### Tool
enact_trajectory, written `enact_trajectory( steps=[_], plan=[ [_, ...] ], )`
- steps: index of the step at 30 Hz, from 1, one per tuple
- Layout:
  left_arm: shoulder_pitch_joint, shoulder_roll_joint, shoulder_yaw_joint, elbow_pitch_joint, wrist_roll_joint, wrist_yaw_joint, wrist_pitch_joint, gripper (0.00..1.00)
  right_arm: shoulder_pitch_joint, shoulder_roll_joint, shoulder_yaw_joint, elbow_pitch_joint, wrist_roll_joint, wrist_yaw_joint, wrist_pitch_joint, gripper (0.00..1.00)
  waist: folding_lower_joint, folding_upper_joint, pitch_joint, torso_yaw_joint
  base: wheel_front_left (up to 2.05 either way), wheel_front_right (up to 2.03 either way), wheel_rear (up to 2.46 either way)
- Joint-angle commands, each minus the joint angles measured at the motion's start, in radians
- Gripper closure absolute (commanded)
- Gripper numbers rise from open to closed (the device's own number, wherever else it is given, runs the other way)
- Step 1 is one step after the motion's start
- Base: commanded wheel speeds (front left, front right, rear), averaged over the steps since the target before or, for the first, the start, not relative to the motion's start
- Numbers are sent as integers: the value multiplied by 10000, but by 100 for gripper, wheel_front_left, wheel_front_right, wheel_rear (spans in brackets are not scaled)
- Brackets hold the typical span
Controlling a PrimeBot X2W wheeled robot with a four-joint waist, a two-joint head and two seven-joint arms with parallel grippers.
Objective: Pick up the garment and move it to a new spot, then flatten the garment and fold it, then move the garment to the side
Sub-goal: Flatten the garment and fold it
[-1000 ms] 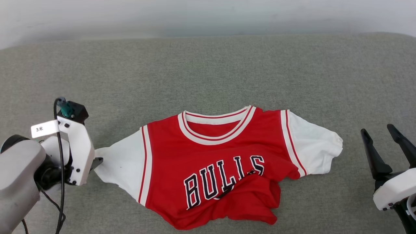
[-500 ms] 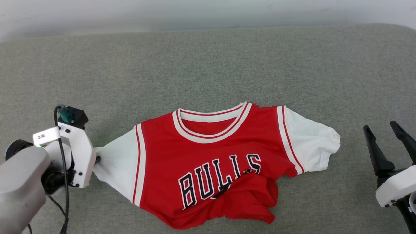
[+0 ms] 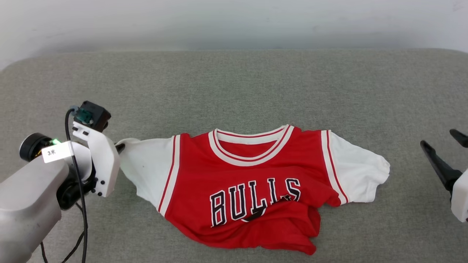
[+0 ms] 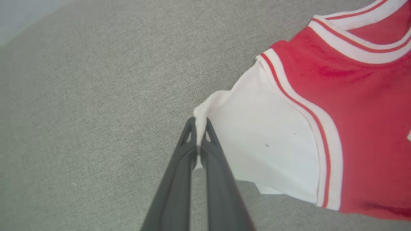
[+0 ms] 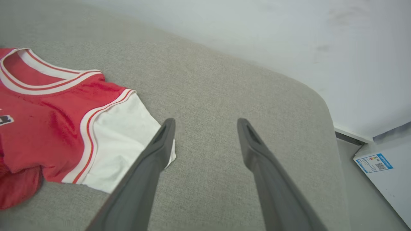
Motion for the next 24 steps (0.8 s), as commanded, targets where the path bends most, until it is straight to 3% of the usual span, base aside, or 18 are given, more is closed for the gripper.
enact_trajectory(
  steps=[1, 5, 10, 16, 24],
  plan=[
    [-122, 76, 61, -265, 88, 143, -161, 100, -296, -445, 375, -23, 406, -15, 620, 0, 0, 0, -62, 110, 0, 0, 0],
    [-58, 186, 97, -992, 258, 448, -394, 100, -930, -1424, 1543, 141, 1542, -15, 2435, 0, 0, 0, -52, 300, 0, 0, 0],
    [-45, 279, 131, -1861, 418, 778, -535, 100, -2052, -1874, 2712, 814, 2582, -15, 4143, 0, 0, 0, 151, 597, 0, 0, 0],
    [-233, 292, 150, -2493, 579, 1026, -557, 100, -3271, -1521, 3854, 2058, 2809, -15, 4827, 0, 0, 0, 538, 967, 0, 0, 0],
    [-382, 269, 204, -2809, 699, 1212, -660, 100, -4300, -855, 5373, 3927, 2733, -13, 4477, 0, 0, 0, 1106, 1166, 0, 0, 0]
  ],
)
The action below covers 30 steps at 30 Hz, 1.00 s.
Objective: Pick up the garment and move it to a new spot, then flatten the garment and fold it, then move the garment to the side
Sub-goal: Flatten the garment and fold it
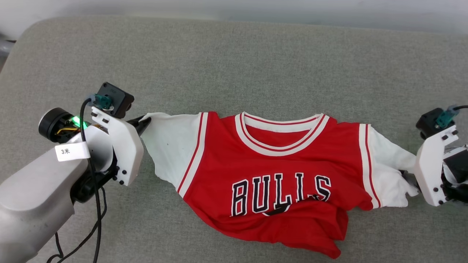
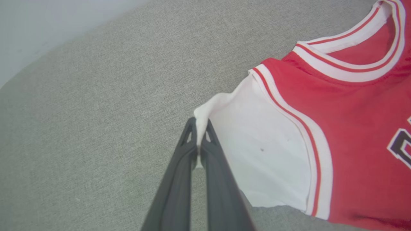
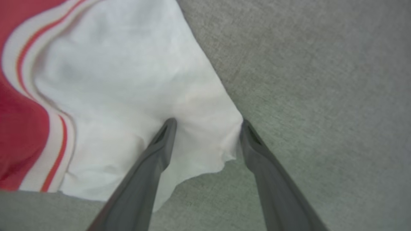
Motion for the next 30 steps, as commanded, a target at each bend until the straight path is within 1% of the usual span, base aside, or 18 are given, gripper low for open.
enact_trajectory(
  steps=[1, 5, 8, 9, 10, 14, 18, 23, 24, 26, 30],
  plan=[
    [-99, -37, 39, -22, 31, 48, -66, 100, -167, 159, 482, 391, 1, -13, -145, 0, 0, 0, 170, 64, 0, 0, 0],
    [-128, -93, 48, 14, 15, 61, -125, 100, 6, 368, 1548, 1078, 315, -9, -316, 0, 0, 0, 271, 86, 0, 0, 0],
    [-78, -94, 47, 83, -15, 49, -163, 100, 19, 379, 2122, 1367, 633, 3, -645, 0, 0, 0, 263, 62, 0, 0, 0],
    [-47, -91, 50, 117, -32, 49, -177, 100, -32, 372, 2298, 1434, 739, 5, -753, 87, 0, 0, 240, 38, 0, 0, 0],
    [-13, -83, 47, 147, -51, 41, -205, 100, -114, 354, 2393, 1482, 821, 3, -945, 100, 0, 0, 205, 11, 0, 0, 0],
    [52, -46, 80, 261, -65, -37, -357, 100, -687, 148, 2547, 1581, 1067, -12, -1939, 100, 0, 0, -63, -109, 0, 0, 0],
    [89, 37, 105, 232, 20, -32, -607, 100, -1162, -189, 2457, 1521, 1391, -15, -3158, 100, 0, 0, -483, -205, 0, 0, 0],
    [91, 263, 253, -133, 206, 143, -1051, 100, -1366, -621, 2285, 1173, 1497, -15, -4619, 100, 0, 0, -1019, -318, 0, 0, 0],
    [91, 263, 253, -133, 206, 143, -1051, 100, -1366, -621, 2285, 1173, 1497, -15, -4619, 100, 0, 0, -1019, -318, 0, 0, 0],
    [71, 419, 313, -420, 313, 231, -1222, 100, -1424, -844, 2153, 928, 1533, -15, -5043, 100, 0, 0, -1213, -364, 0, 0, 0],
    [-50, 801, 537, -1184, 499, 539, -1562, 100, -1396, -1146, 1699, 464, 1458, -15, -5824, 100, 0, 0, -1509, -436, 0, 0, 0]
  ],
)
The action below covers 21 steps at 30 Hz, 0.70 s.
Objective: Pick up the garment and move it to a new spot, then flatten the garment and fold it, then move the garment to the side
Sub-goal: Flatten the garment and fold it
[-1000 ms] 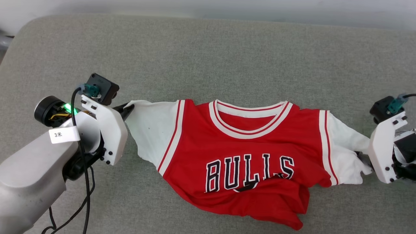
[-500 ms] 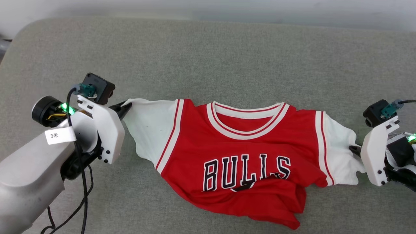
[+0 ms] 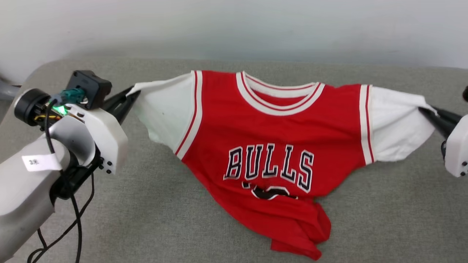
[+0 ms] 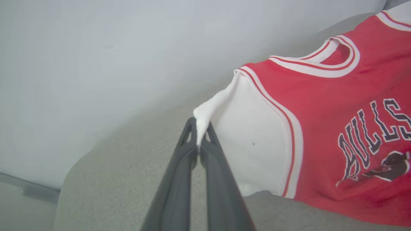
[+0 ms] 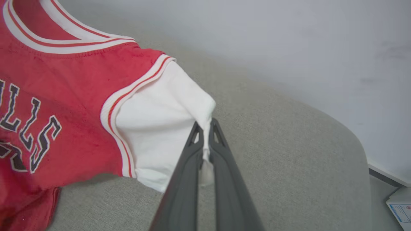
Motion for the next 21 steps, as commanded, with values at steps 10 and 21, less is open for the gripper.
enact_trajectory(
  steps=[10, 21],
  plan=[
    [-741, 837, 910, -2324, 562, 1023, -645, 100, 46, -208, -2284, -1464, -727, -17, -911, 100, 0, 0, -557, -156, 0, 0, 0],
    [-2320, 773, 1590, -3004, 867, 1120, -306, 100, -529, 745, -5264, -3483, -2174, -15, 70, 100, 0, 0, -48, -190, 0, 0, 0]
  ],
)
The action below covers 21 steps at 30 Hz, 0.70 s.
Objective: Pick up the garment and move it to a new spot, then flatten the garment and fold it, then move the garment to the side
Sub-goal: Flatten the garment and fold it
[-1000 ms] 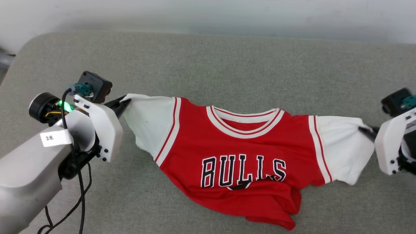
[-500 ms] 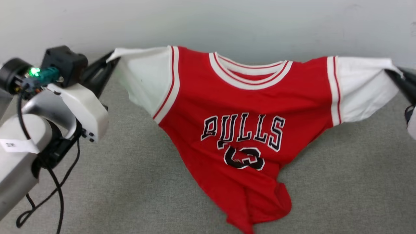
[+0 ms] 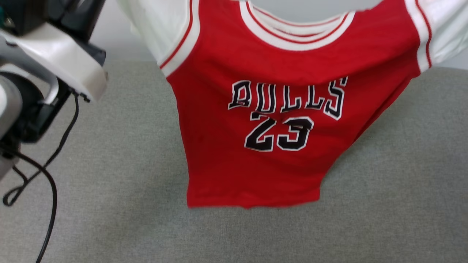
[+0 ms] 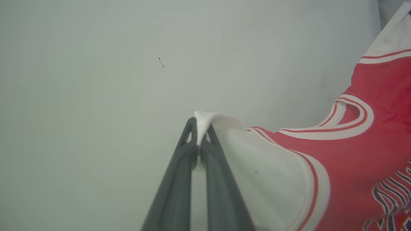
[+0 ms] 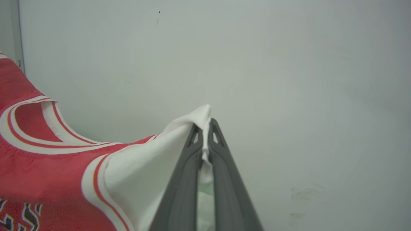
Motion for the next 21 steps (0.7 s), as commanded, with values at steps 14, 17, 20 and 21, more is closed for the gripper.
enact_trajectory(
  steps=[14, 17, 20, 21],
  plan=[
    [-4576, -2120, 869, 2986, 488, -1157, 114, 100, -5550, 1255, -539, 1037, -1832, -17, 1173, 100, 0, 0, 3251, 55, 0, 0, 0],
    [-5694, -2481, 1038, 3947, 622, -1410, 31, 100, -7041, 1448, -284, 1834, -2159, -15, 987, 100, 0, 0, 3838, 33, 0, 0, 0],
    [-6511, -2896, 1161, 4826, 687, -1592, -154, 100, -8255, 1615, -16, 2692, -2450, -15, 662, 100, 0, 0, 4243, 45, 0, 0, 0],
    [-6816, -2931, 1187, 5053, 775, -1647, -166, 100, -8672, 1665, 70, 2960, -2498, -15, 582, 100, 0, 0, 4378, 47, 0, 0, 0]
  ],
)
